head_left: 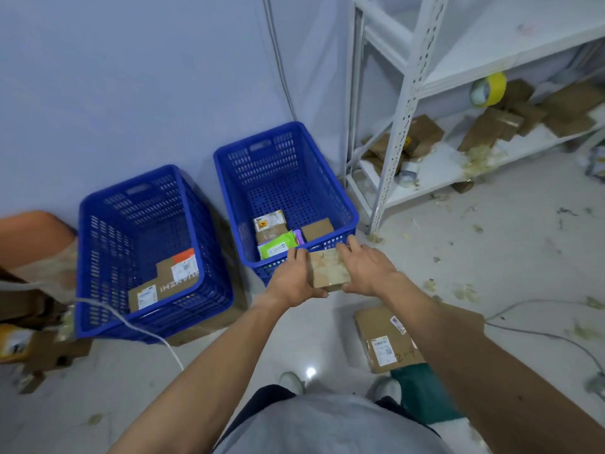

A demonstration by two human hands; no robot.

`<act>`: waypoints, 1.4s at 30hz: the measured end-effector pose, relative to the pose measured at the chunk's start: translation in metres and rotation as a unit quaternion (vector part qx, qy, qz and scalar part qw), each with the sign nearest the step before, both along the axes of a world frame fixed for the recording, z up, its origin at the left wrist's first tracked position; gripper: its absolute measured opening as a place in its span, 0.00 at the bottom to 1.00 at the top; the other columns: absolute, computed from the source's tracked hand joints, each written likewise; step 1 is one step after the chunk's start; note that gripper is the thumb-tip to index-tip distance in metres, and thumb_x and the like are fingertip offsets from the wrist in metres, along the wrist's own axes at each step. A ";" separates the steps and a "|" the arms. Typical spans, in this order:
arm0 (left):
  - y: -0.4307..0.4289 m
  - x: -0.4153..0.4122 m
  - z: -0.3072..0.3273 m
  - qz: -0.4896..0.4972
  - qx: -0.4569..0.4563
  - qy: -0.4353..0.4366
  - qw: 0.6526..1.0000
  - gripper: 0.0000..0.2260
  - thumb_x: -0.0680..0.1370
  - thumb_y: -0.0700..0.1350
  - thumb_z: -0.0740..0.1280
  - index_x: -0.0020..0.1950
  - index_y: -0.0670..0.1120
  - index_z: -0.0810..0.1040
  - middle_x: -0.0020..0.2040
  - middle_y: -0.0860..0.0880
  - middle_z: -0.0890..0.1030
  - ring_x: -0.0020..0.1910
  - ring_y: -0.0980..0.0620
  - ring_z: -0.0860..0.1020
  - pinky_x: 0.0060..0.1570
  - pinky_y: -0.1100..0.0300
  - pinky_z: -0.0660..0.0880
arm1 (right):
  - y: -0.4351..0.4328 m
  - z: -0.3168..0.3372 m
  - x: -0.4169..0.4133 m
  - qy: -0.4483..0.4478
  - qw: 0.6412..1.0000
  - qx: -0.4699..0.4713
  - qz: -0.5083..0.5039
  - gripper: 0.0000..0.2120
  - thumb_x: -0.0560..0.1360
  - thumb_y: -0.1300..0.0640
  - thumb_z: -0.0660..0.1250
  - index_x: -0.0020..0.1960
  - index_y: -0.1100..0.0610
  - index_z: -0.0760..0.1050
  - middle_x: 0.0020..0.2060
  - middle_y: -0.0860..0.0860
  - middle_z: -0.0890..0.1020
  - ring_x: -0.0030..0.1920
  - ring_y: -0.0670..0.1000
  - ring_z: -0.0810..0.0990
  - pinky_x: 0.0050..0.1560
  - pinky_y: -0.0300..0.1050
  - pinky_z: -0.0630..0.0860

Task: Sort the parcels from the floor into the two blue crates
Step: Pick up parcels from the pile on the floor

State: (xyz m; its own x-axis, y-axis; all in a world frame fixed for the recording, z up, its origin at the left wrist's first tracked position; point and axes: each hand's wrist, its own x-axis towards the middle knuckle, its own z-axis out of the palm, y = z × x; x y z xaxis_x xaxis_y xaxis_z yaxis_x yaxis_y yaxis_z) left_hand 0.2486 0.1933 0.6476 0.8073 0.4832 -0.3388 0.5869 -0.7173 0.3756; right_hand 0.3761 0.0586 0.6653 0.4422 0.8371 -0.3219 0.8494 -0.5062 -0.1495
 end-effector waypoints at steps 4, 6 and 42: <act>0.037 -0.006 0.005 -0.017 0.003 -0.016 1.000 0.45 0.63 0.60 0.81 0.70 0.43 0.64 0.63 0.47 0.68 0.57 0.44 0.75 0.53 0.53 0.72 | 0.035 0.009 -0.010 -0.008 1.000 0.001 -0.016 0.36 0.68 0.42 0.73 0.67 0.57 0.63 0.62 0.56 0.66 0.54 0.59 0.75 0.51 0.53 0.73; 0.057 -0.012 0.006 -0.034 0.006 -0.012 0.999 0.44 0.63 0.59 0.81 0.69 0.43 0.64 0.64 0.46 0.67 0.58 0.44 0.76 0.53 0.52 0.73 | 0.053 0.008 -0.019 -0.009 1.000 -0.004 -0.028 0.36 0.67 0.40 0.73 0.67 0.56 0.64 0.62 0.57 0.66 0.54 0.59 0.76 0.52 0.54 0.74; 0.288 0.160 -0.063 0.023 0.025 0.061 0.998 0.37 0.68 0.59 0.75 0.67 0.42 0.65 0.62 0.45 0.70 0.60 0.44 0.73 0.54 0.49 0.77 | 0.317 -0.072 0.191 -0.014 0.988 -0.065 0.139 0.41 0.68 0.43 0.73 0.72 0.55 0.58 0.62 0.56 0.65 0.59 0.59 0.71 0.59 0.55 0.70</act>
